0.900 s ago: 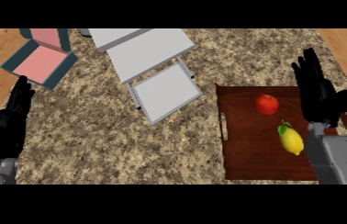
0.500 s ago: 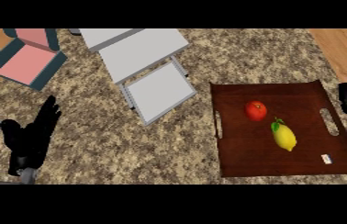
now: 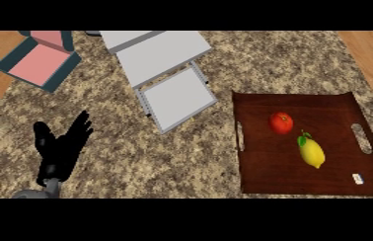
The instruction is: Pick the lemon from the tray and place it in the tiered shelf
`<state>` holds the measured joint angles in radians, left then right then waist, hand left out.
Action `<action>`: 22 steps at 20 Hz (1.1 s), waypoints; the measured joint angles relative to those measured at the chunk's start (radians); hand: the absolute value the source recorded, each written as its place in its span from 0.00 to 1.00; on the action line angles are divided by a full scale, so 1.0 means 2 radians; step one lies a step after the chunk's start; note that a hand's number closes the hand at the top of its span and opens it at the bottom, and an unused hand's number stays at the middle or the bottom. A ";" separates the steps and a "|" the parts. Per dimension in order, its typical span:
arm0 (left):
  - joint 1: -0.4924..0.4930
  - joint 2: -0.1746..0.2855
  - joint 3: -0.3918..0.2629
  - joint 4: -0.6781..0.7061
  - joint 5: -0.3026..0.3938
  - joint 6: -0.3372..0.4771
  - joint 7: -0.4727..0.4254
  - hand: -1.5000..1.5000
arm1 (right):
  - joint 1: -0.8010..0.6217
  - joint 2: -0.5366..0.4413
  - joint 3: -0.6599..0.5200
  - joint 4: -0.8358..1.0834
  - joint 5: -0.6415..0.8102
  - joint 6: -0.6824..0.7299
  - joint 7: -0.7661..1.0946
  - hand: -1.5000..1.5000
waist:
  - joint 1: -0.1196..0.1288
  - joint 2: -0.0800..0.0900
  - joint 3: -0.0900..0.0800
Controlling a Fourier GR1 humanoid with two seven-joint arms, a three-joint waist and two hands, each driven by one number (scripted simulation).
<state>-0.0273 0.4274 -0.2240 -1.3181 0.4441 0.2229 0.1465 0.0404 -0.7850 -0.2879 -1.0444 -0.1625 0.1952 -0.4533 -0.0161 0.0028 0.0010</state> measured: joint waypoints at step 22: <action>-0.018 -0.019 0.015 -0.008 -0.020 -0.011 0.042 0.50 | 0.048 -0.026 0.082 -0.365 0.075 -0.007 0.398 0.00 | 0.009 -0.001 -0.001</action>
<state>-0.0638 0.3901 -0.1943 -1.3334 0.4037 0.2018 0.2297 0.1355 -0.8371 -0.1247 -1.7734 -0.0128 0.1811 0.3421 0.0028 -0.0002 -0.0017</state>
